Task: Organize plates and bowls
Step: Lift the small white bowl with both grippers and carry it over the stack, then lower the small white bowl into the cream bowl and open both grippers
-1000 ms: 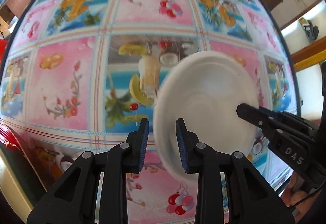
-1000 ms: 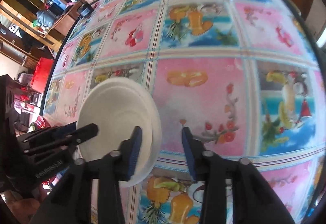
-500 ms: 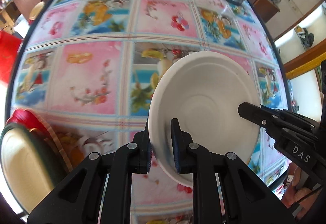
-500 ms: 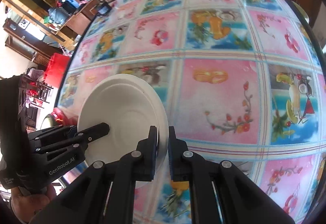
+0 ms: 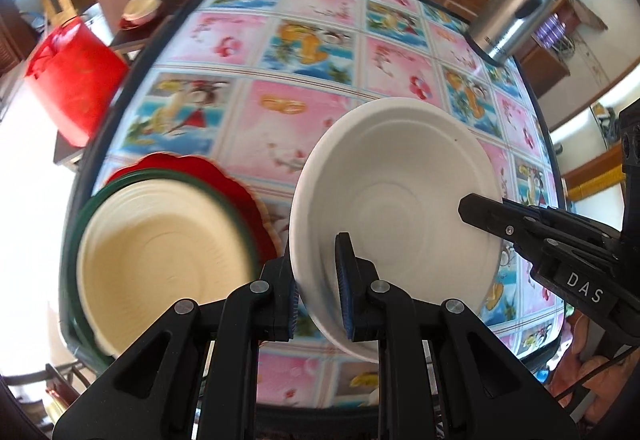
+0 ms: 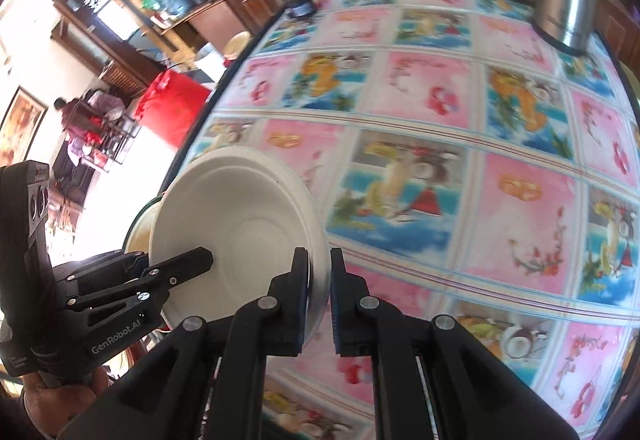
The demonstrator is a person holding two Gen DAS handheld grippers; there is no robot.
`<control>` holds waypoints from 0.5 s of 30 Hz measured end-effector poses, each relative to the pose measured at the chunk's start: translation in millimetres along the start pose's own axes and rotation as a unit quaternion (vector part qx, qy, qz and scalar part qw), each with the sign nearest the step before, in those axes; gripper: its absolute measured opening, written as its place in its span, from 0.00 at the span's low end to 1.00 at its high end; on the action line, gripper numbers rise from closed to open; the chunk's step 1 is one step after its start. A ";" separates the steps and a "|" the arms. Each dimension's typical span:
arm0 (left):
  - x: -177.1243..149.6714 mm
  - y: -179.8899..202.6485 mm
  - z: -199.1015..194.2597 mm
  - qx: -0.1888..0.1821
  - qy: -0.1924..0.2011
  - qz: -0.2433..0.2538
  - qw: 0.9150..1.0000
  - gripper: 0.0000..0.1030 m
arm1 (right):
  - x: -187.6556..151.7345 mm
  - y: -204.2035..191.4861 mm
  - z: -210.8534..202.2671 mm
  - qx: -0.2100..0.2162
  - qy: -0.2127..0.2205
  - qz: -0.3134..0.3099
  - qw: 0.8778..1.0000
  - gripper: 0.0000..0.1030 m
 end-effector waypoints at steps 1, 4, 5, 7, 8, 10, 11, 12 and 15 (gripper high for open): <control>-1.0 -4.7 -2.8 0.002 0.002 -0.003 1.000 0.15 | 0.1 -5.7 1.4 0.002 -0.001 -0.005 1.000 0.08; -6.6 -23.5 -13.0 0.011 0.006 -0.016 1.000 0.16 | 0.1 -26.3 7.3 0.009 -0.005 -0.021 1.000 0.08; -8.6 -30.7 -16.2 0.014 0.007 -0.021 1.000 0.16 | 0.0 -33.8 9.8 0.011 -0.006 -0.027 1.000 0.08; -12.6 -43.9 -20.5 0.022 0.009 -0.028 0.999 0.16 | -0.3 -44.7 13.8 0.014 -0.009 -0.035 0.999 0.08; -14.3 -48.9 -21.4 0.024 0.009 -0.031 0.999 0.16 | -1.0 -51.6 15.8 0.016 -0.010 -0.039 0.999 0.08; -17.5 -60.2 -23.2 0.029 0.008 -0.038 0.999 0.16 | -1.9 -63.8 20.4 0.020 -0.012 -0.047 0.999 0.08; -19.3 -67.5 -24.5 0.032 0.008 -0.043 0.999 0.16 | -2.6 -70.4 23.8 0.022 -0.014 -0.051 0.998 0.08; -20.6 -74.4 -25.9 0.035 0.009 -0.048 0.998 0.16 | -3.0 -75.2 26.7 0.023 -0.016 -0.054 0.998 0.08; -24.6 -91.0 -27.4 0.045 0.009 -0.055 0.997 0.16 | -4.2 -91.6 36.8 0.026 -0.022 -0.067 0.997 0.09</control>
Point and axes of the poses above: each gripper's, at about its wrist camera, not at the fingertips, and z roughly the way its jaws point, y to its right, x to its top, the point moved 5 cm from there along z, roughly the way its jaws point, and after that the axes turned 4 degrees about z, right-handed, at the moved point
